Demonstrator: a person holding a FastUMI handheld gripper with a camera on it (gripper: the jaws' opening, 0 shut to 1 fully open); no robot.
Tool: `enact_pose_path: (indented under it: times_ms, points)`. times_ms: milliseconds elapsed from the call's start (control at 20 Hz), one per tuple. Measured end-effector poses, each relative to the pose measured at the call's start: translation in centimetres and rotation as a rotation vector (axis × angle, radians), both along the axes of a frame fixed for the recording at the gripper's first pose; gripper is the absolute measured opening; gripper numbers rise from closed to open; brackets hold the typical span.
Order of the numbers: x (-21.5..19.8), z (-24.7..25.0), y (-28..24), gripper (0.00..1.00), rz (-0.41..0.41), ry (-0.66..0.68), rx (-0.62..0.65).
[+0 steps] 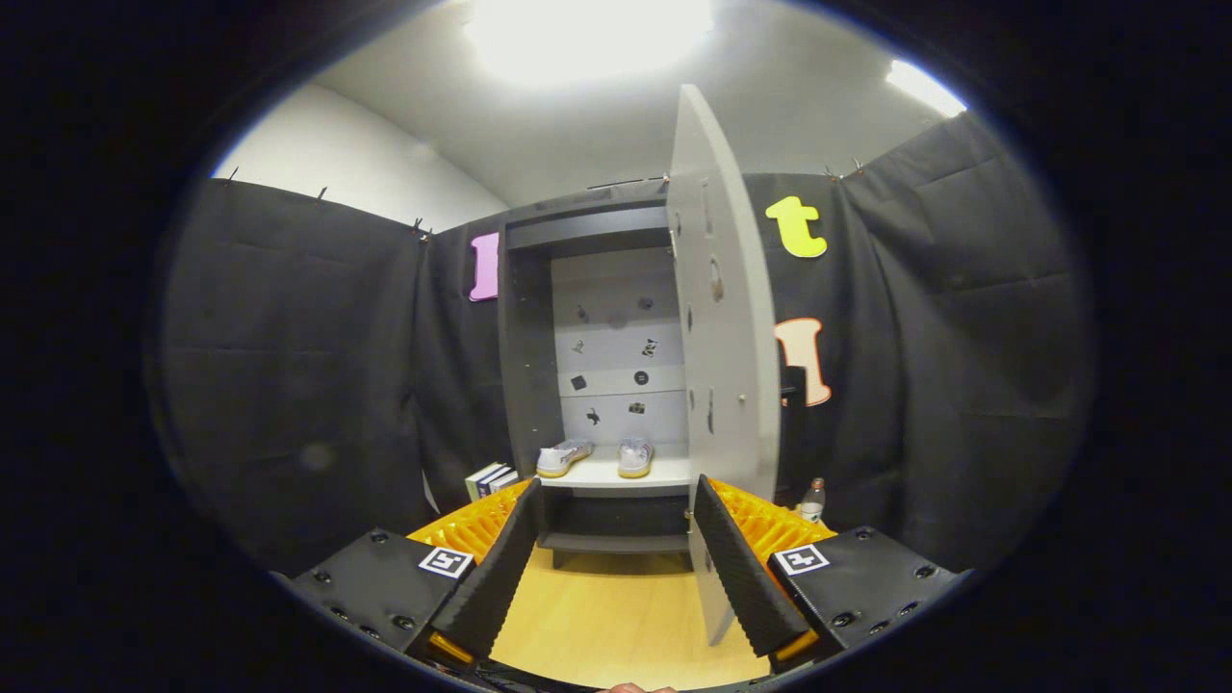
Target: Open the shoe cabinet door, grab the shoes and put them into the shoe cabinet, then close the shoe cabinet door.
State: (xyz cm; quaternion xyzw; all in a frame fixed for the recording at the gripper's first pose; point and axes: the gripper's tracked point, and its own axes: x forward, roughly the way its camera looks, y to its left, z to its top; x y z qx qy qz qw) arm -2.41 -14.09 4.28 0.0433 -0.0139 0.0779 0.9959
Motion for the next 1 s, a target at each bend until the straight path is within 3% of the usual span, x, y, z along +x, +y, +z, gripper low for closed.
enact_pose_path:
  times_ms: [250,500,850,1000]
  points:
    - [-0.5,1.2,-8.0,0.98,-0.181,-0.021,-0.021]
    - [4.0,1.6,-14.4,0.97,-0.308,-0.008,-0.016]
    - [11.2,0.0,-18.0,0.98,-0.331,0.042,-0.063]
    - [12.8,-1.4,-16.9,0.97,-0.278,0.086,-0.043]
